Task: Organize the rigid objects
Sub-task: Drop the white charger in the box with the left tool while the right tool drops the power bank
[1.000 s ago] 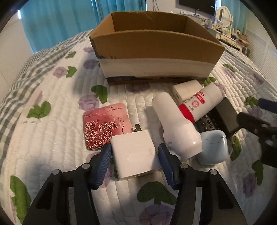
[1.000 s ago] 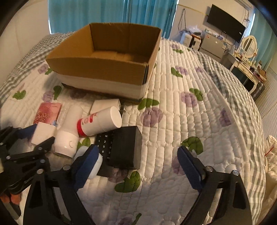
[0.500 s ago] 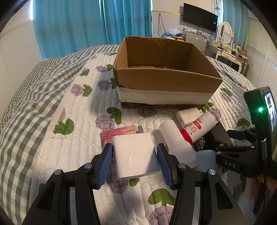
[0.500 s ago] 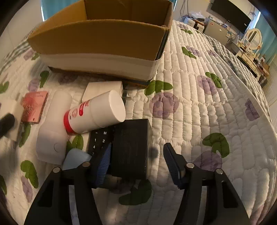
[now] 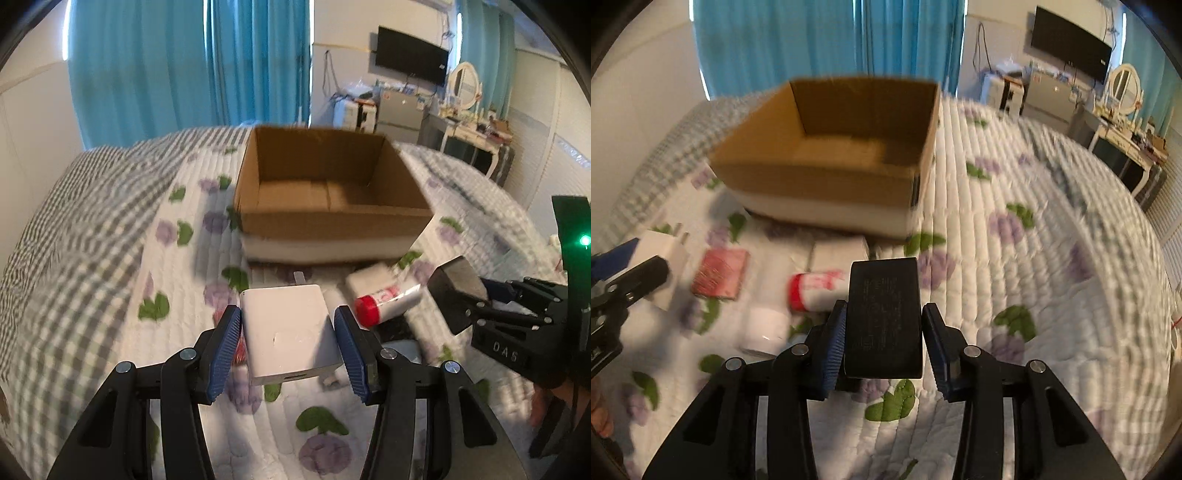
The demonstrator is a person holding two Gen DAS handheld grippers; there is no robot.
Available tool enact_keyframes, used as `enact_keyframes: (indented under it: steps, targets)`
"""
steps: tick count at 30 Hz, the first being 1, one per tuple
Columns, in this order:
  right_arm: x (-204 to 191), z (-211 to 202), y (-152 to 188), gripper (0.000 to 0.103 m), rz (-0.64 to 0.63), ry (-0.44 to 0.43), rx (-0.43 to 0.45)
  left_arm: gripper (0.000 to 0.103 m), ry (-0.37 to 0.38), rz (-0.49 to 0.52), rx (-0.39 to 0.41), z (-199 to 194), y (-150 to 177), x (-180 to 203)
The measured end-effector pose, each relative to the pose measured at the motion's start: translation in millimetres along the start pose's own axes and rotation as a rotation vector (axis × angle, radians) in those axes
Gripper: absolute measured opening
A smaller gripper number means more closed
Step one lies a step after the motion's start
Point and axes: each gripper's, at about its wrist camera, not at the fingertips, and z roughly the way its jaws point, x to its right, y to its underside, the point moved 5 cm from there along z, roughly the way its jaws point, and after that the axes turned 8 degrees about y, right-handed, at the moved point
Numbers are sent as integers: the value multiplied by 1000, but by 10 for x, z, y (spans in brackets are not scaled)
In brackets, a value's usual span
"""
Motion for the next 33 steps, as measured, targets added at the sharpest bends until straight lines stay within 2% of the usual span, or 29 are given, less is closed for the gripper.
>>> enact_keyframes:
  steps: [4,5,6,9,11,17,22,27,33]
  targets:
    - [14,-341,-229,40,9,-52,69,52,44,19,38,-169,-317,66]
    - [6,-436,-325,40,8,-67,86,41,51,23,47,-197,-397,74]
    - [5,-510,-404,40,6,-75,103,20,34,32,74,-244,-517,67]
    - [-25,-712,-723,40,-7,-91,160,15,9,71,135,-353,-861,81]
    - [-67,-781,-945,40,-20,-91,195,0,1,106,135,-289,-1062,104]
    - [-141,-613,-1396,40,-25,-108,222,0,48,60,80,105,-1304,34]
    - [-153,-72,-1649,40,-19,-100,172,0,41,52,46,462,-1326,-22]
    - [-160,492,-1713,40,-15,-92,124,0,45,86,39,698,-1314,10]
    - [-138,741,-1645,40,-8,-98,120,0,41,100,38,832,-1277,27]
